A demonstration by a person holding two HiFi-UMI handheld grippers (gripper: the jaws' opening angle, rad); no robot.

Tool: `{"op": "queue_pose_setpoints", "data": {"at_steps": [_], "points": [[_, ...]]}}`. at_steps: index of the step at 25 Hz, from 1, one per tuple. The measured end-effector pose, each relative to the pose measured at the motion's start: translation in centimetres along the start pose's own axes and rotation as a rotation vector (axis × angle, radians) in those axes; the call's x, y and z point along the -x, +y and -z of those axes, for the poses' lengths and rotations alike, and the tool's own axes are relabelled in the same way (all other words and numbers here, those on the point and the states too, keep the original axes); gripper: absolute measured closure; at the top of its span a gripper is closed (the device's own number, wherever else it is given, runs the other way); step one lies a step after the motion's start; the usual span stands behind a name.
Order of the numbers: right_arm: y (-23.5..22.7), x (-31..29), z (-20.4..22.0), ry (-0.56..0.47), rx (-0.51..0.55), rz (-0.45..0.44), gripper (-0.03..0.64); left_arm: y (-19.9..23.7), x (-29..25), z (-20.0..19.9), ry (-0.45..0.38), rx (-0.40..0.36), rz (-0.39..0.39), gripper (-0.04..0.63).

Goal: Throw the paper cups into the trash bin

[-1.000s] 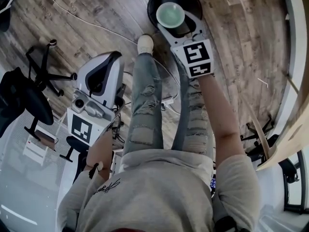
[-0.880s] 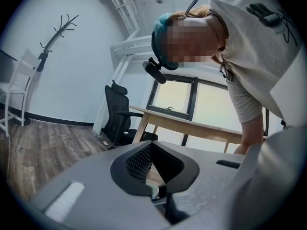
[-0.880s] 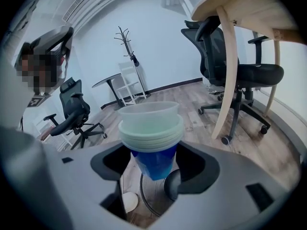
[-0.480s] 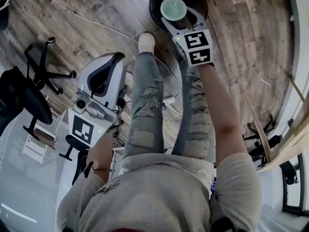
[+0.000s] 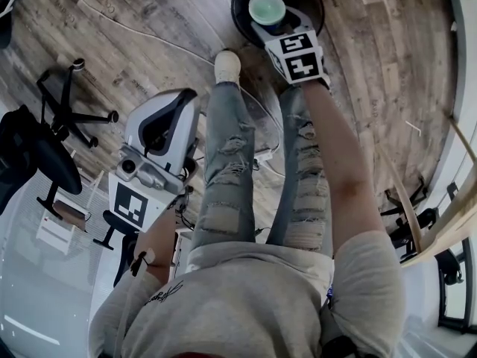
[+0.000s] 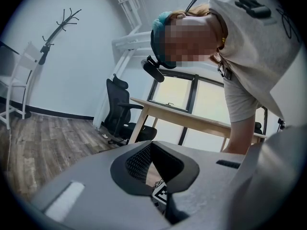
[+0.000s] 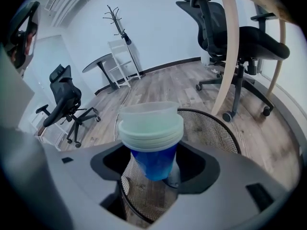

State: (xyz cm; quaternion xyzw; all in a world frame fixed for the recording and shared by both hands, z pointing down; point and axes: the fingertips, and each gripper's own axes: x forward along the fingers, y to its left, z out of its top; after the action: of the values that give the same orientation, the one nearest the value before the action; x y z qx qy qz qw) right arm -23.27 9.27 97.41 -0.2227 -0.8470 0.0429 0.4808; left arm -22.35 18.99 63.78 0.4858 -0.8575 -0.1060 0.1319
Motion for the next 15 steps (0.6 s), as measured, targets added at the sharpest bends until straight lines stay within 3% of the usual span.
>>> {"op": "queue_pose_setpoints", "data": {"at_steps": [15], "points": [[-1.7, -4.1, 2.6, 0.155, 0.064, 0.018, 0.323, 0.2, 0.0, 1.3, 0.016, 0.016, 0.000, 0.592]]}}
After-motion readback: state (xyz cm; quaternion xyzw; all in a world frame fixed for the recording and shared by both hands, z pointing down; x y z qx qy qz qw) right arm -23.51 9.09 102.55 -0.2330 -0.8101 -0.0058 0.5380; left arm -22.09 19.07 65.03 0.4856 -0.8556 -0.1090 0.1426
